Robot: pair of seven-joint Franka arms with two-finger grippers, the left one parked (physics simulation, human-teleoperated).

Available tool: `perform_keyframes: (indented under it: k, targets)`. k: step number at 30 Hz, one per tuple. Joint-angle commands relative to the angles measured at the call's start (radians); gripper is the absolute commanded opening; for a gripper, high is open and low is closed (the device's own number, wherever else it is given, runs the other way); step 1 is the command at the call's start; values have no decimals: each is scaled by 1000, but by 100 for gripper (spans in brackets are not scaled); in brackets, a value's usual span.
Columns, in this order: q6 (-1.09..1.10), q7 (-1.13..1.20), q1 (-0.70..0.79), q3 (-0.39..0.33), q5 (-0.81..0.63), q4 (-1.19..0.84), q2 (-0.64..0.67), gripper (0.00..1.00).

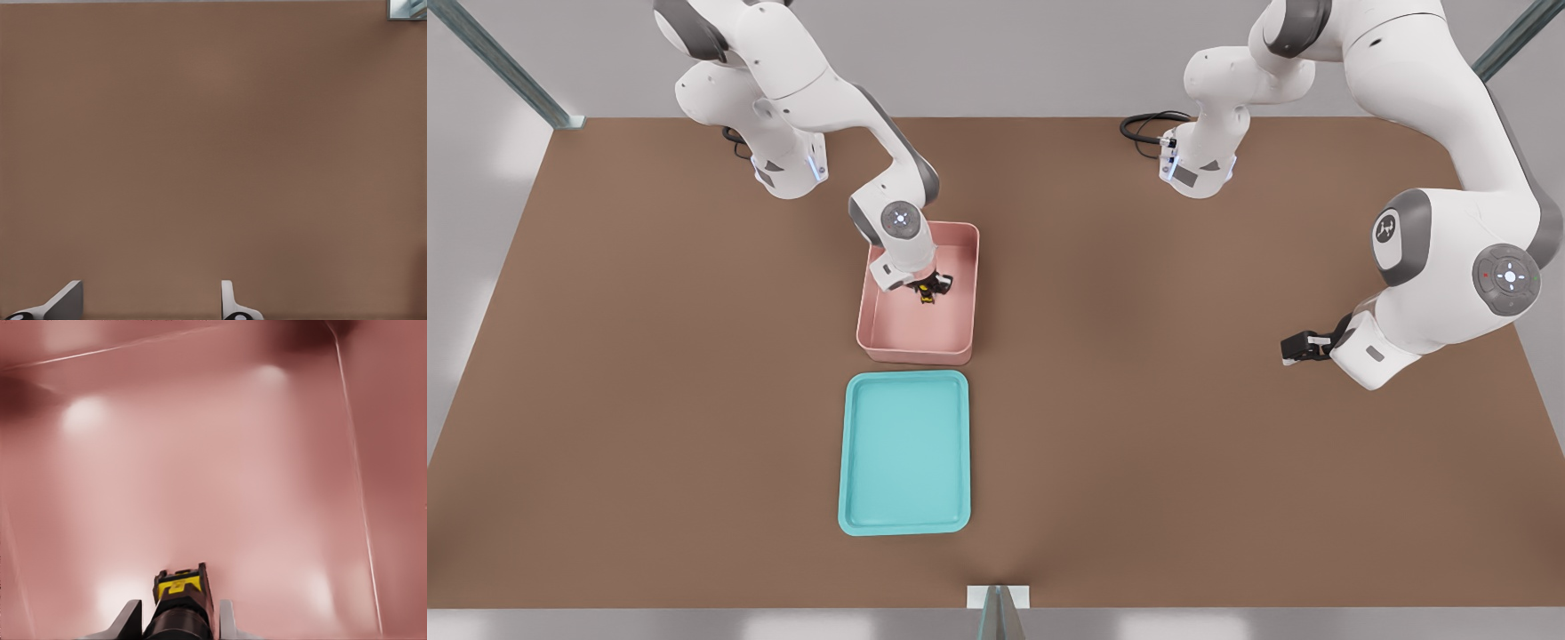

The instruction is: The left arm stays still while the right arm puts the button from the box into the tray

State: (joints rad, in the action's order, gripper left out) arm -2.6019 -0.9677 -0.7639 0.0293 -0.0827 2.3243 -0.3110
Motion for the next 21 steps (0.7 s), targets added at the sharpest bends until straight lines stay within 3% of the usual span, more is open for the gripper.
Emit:
perform_keyframes:
  k: [1,6,11,14,17,21]
  targets:
    - [-9,-157,0,0,0,0,1,50]
    - [2,-163,0,-2,-2,-2,21,44]
    - [149,-167,12,-11,1,-29,167,44]
    - [270,-164,15,-75,6,-138,202,44]
    - [345,-151,38,-157,27,-276,188,44]
    - [393,-105,153,-160,47,-467,61,44]
